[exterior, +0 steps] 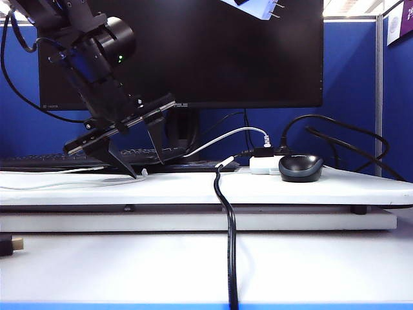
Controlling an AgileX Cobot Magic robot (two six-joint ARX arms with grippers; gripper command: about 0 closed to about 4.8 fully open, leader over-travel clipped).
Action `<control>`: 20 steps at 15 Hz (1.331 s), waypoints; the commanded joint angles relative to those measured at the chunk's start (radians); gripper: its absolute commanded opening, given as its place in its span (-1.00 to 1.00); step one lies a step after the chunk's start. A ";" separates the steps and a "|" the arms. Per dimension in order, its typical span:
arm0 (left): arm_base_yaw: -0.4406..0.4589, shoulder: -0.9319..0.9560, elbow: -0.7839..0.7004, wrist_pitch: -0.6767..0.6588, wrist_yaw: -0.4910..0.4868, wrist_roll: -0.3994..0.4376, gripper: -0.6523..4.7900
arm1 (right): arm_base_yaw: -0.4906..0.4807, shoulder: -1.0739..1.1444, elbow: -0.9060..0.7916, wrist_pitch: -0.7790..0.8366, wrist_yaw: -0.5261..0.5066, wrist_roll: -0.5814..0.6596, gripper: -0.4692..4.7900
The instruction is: Pick up the Type-C charging cable and the charging base, insert one end of the Type-C charger into the corresponding slot on the base, and finally place the plugged-in charger back on the table.
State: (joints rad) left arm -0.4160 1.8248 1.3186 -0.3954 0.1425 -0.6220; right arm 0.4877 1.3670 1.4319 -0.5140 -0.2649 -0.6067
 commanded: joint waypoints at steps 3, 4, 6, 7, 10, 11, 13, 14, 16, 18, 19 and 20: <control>-0.001 0.014 0.003 0.029 -0.031 -0.007 0.10 | 0.002 -0.010 0.006 0.021 -0.007 0.005 -0.82; -0.001 0.014 0.003 0.026 -0.031 -0.007 0.09 | 0.002 -0.010 0.006 0.020 -0.007 0.005 -0.82; -0.002 0.014 0.003 0.026 -0.031 -0.007 0.09 | 0.002 -0.013 0.006 0.021 -0.007 0.005 -0.82; -0.002 0.014 0.003 0.022 -0.036 -0.007 0.09 | 0.002 -0.013 0.006 0.021 -0.007 0.005 -0.82; -0.002 0.015 0.003 0.005 -0.054 -0.006 0.09 | 0.002 -0.015 0.006 0.021 -0.007 0.005 -0.82; -0.002 0.019 0.003 0.002 -0.052 -0.006 -0.03 | 0.002 -0.015 0.006 0.021 -0.007 0.005 -0.82; -0.007 0.027 0.003 -0.010 -0.051 -0.003 -0.65 | 0.002 -0.017 0.006 0.021 -0.007 0.005 -0.82; -0.010 0.032 0.003 -0.011 -0.051 0.005 -0.78 | 0.002 -0.019 0.006 0.021 -0.007 0.005 -0.82; -0.021 0.039 0.003 -0.008 -0.052 0.014 -0.78 | 0.002 -0.029 0.006 0.021 -0.007 0.005 -0.82; -0.033 0.036 0.004 0.006 -0.023 0.025 -0.78 | 0.002 -0.042 0.006 0.021 -0.006 0.005 -0.82; -0.032 0.032 0.007 0.014 0.023 0.037 -0.78 | 0.002 -0.048 0.006 0.021 -0.002 0.005 -0.82; -0.032 0.024 0.008 0.024 0.076 0.050 -0.78 | 0.002 -0.053 0.006 0.020 0.000 0.005 -0.82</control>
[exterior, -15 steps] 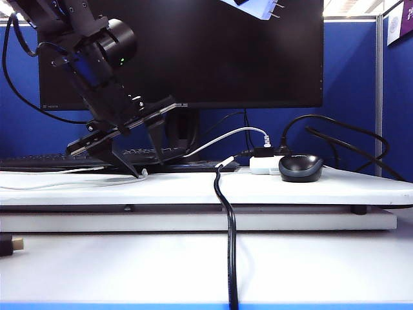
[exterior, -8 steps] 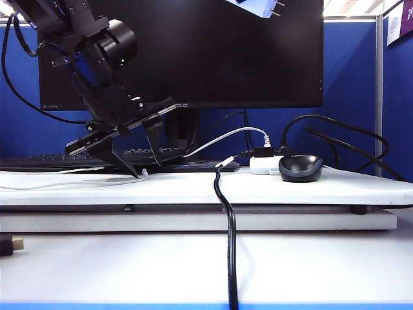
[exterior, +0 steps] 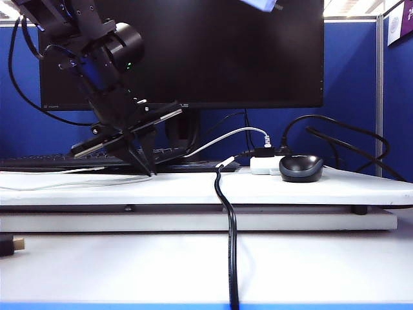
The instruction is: Pick up the Type-C charging cable and the charging base, insert one end of the Type-C charger into the corresponding slot on the base, and finally place the plugged-in charger back on the table.
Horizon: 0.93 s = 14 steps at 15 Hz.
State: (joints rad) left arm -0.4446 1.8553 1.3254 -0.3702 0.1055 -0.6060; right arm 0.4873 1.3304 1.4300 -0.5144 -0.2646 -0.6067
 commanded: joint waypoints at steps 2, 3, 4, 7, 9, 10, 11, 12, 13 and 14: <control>-0.004 -0.035 0.002 0.040 0.258 0.054 -0.78 | 0.002 -0.025 0.008 0.016 0.000 0.005 -0.82; -0.004 -0.050 0.002 0.059 0.317 0.074 -0.78 | 0.002 -0.031 0.008 0.014 0.000 0.005 -0.82; -0.004 -0.080 0.002 0.092 0.424 0.113 -0.78 | 0.002 -0.042 0.008 0.014 0.000 0.005 -0.82; -0.004 -0.203 0.002 0.245 0.740 0.154 -0.78 | 0.002 -0.095 0.008 0.016 0.006 0.004 -0.82; -0.004 -0.262 0.002 0.327 0.852 0.149 -0.78 | 0.002 -0.123 0.008 0.019 0.041 -0.001 -0.82; -0.004 -0.302 0.002 0.374 0.909 0.089 -0.78 | 0.002 -0.139 0.008 0.021 0.055 -0.024 -0.82; -0.004 -0.319 0.002 0.399 0.930 0.032 -0.78 | 0.002 -0.152 0.008 0.024 0.058 -0.048 -0.82; -0.004 -0.336 0.002 0.423 0.954 -0.032 -0.78 | 0.002 -0.163 0.008 0.034 0.058 -0.072 -0.82; -0.003 -0.350 0.002 0.444 0.982 -0.089 -0.78 | 0.002 -0.173 0.008 0.050 0.058 -0.087 -0.82; -0.004 -0.362 0.002 0.477 1.026 -0.168 -0.78 | 0.002 -0.188 0.008 0.084 0.061 -0.108 -0.82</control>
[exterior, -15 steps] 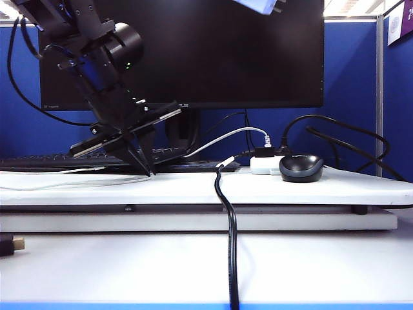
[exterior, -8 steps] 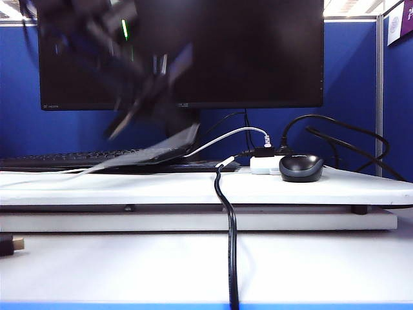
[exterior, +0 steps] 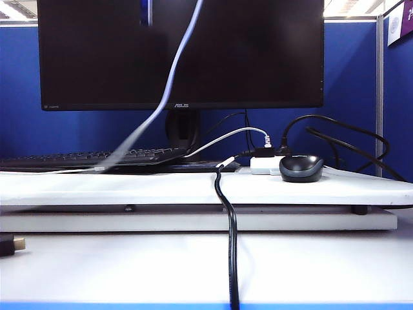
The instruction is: Pick up the Type-C charging cable and the charging base, insert one end of the Type-C charger into the corresponding slot on the base, and finally place the plugged-in charger back on the table.
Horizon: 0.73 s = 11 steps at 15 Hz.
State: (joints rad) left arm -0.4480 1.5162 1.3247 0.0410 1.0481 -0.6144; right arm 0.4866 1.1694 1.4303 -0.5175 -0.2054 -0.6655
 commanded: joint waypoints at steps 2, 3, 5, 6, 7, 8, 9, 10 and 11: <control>-0.001 -0.027 0.002 0.147 0.173 -0.299 -0.78 | 0.003 -0.049 0.007 0.157 0.002 -0.083 -0.82; -0.001 -0.028 0.002 0.207 0.214 -0.389 -0.78 | 0.003 -0.059 0.007 0.196 0.002 -0.109 -0.82; 0.000 -0.028 0.002 0.325 0.239 -0.550 -0.78 | 0.003 -0.080 0.007 0.233 -0.003 -0.152 -0.82; -0.001 -0.029 0.002 0.423 0.240 -0.655 -0.78 | 0.003 -0.089 0.007 0.246 -0.007 -0.181 -0.82; -0.001 -0.029 0.002 0.537 0.240 -0.761 -0.78 | 0.003 -0.096 0.007 0.245 -0.006 -0.247 -0.82; -0.001 -0.028 0.002 0.684 0.239 -0.909 -0.78 | 0.003 -0.100 0.007 0.245 -0.007 -0.361 -0.82; -0.001 -0.028 0.002 0.747 0.239 -0.987 -0.78 | 0.003 -0.101 0.007 0.245 -0.007 -0.435 -0.82; -0.001 -0.028 0.002 0.792 0.239 -1.080 -0.78 | 0.003 -0.101 0.007 0.245 -0.011 -0.517 -0.82; -0.001 -0.028 0.002 0.792 0.240 -1.146 -0.78 | 0.003 -0.100 0.007 0.245 -0.011 -0.578 -0.82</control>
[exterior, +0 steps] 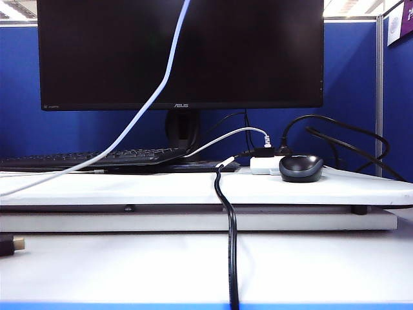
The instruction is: Pick up the Type-C charging cable and the charging base, insert one end of the Type-C charger into the corresponding slot on the base, and finally place the plugged-in charger back on the table.
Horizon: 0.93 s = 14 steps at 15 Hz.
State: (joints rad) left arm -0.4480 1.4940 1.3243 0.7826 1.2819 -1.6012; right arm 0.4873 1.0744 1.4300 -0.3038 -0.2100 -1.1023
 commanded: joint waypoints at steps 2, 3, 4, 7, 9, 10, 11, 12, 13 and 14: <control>-0.001 -0.006 0.003 0.044 0.006 -0.206 -0.78 | 0.002 -0.005 0.008 0.031 -0.011 -0.224 -0.82; -0.007 -0.006 0.003 0.044 0.006 -0.225 -0.78 | 0.003 -0.005 0.008 0.027 -0.014 -0.283 -0.82; -0.011 -0.006 0.003 0.044 0.006 -0.256 -0.78 | 0.013 0.000 0.008 0.013 -0.013 -0.339 -0.82; -0.013 -0.006 0.003 0.048 0.006 -0.296 -0.78 | 0.084 0.018 0.008 -0.008 -0.010 -0.354 -0.82; -0.019 -0.006 0.003 0.058 0.014 -0.296 -0.78 | 0.102 0.017 0.008 -0.009 -0.047 -0.293 -0.82; -0.019 -0.006 0.003 0.066 0.021 -0.296 -0.78 | 0.102 0.017 0.008 -0.010 -0.060 -0.256 -0.82; -0.024 -0.006 0.003 0.079 0.024 -0.301 -0.78 | 0.101 0.018 0.008 -0.016 -0.055 -0.095 -0.82; -0.024 -0.006 0.003 0.120 0.029 -0.327 -0.78 | 0.101 0.018 0.008 -0.014 -0.067 -0.090 -0.82; -0.024 -0.006 0.003 0.142 0.034 -0.343 -0.78 | 0.101 0.018 0.008 -0.014 -0.066 -0.090 -0.82; -0.024 -0.006 0.003 0.150 0.035 -0.351 -0.78 | 0.101 0.018 0.008 -0.013 -0.070 -0.091 -0.82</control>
State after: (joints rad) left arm -0.4713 1.4929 1.3243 0.8993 1.3094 -1.9331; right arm 0.5873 1.0966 1.4300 -0.3416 -0.2718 -1.1995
